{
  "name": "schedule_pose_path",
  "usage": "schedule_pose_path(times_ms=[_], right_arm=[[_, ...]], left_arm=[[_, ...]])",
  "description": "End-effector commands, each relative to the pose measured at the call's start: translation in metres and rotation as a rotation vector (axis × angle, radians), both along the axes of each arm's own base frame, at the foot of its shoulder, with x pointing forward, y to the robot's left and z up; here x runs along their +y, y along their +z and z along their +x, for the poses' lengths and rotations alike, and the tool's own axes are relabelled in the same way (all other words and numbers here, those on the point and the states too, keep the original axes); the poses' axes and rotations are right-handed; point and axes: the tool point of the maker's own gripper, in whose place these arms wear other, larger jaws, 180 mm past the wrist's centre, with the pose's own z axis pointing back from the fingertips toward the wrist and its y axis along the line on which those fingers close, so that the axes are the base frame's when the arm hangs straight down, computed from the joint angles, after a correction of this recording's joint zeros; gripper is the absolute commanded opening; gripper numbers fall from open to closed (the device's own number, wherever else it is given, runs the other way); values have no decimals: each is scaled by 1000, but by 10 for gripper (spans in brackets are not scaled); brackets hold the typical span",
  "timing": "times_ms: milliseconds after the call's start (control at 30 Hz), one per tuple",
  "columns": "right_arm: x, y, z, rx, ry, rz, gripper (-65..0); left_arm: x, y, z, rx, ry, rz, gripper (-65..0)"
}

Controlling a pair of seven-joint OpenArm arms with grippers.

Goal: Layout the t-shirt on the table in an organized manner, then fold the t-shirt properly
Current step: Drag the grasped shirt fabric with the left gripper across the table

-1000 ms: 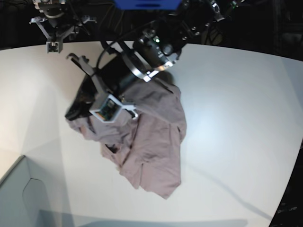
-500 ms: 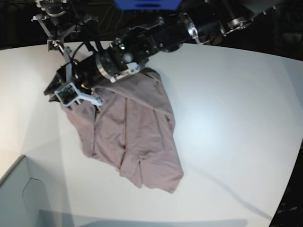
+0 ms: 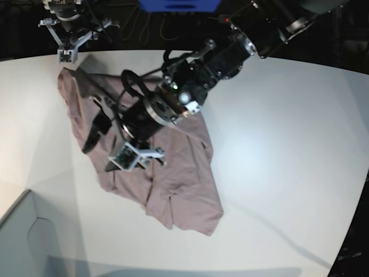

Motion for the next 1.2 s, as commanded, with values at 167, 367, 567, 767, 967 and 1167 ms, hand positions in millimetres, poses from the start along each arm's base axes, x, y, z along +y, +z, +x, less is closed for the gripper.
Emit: schedule_pose_path(times_ms=[167,367,567,767,967,1167], right_arm=[[-1,5,2,-19,6,-4,-443],[-1,5,3,-21,6,-3,-443],[-1,5,3,-21,6,-3,-443],[-1,5,7,-28,5,-2,-443],[-1,-3,2,-3,2,2,-443],[-1,-4,1,-1,2,2,-443]], left_arm=[[29,-26,75,77,202,25,-312],[73,-92,124,250,365,131,-312],[124,-107,159,343,522,110,-312],[142,-115,166,373,564,117,-312],[142,-127,156,398,563,125,-312],[160,-139,149,413,585,143,-312]])
